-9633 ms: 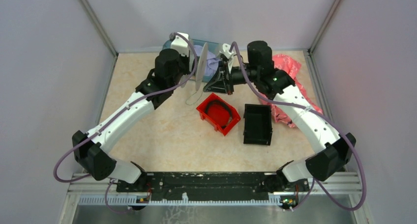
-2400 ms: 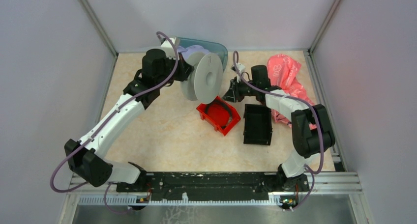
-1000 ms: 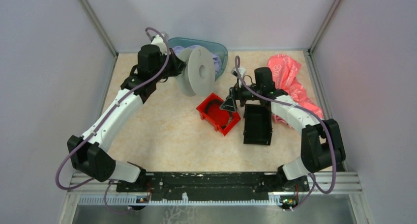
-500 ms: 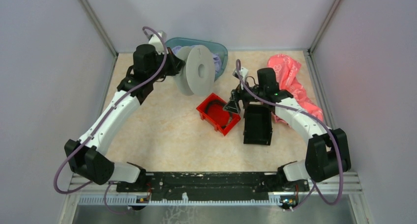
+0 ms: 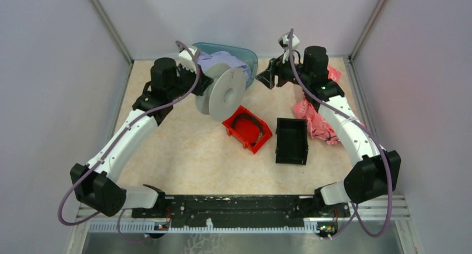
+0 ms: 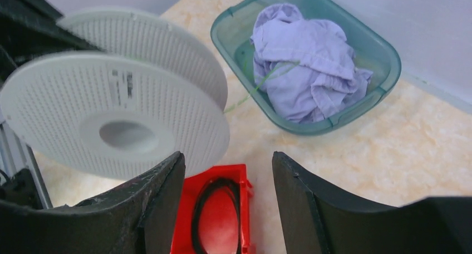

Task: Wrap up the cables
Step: Wrap the cable around the cable reel.

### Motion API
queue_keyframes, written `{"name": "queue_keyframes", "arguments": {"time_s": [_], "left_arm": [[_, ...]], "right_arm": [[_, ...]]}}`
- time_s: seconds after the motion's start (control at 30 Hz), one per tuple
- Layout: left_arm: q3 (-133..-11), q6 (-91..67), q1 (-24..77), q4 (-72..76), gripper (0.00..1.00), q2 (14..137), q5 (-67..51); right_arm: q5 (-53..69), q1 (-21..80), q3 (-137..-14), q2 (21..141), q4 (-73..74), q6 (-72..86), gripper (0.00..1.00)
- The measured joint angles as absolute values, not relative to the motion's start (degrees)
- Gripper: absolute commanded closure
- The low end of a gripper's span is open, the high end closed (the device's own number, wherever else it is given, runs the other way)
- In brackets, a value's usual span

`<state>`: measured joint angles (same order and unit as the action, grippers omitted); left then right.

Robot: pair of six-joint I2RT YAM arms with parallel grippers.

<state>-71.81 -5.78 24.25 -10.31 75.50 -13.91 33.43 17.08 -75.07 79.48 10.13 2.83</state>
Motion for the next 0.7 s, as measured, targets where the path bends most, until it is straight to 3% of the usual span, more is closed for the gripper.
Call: {"name": "queue_keyframes", "arguments": {"time_s": [0.43, 0.7], "left_arm": [[-71.42, 1.21, 26.20, -10.31, 1.00, 75.20, -19.33], [-71.42, 2.42, 27.27, -10.28, 1.00, 75.20, -20.49]], "right_arm": [[30.81, 17.08, -83.09, 88.99, 10.63, 11.31, 0.36], [28.97, 17.08, -87.46, 94.65, 12.95, 13.78, 0.52]]}}
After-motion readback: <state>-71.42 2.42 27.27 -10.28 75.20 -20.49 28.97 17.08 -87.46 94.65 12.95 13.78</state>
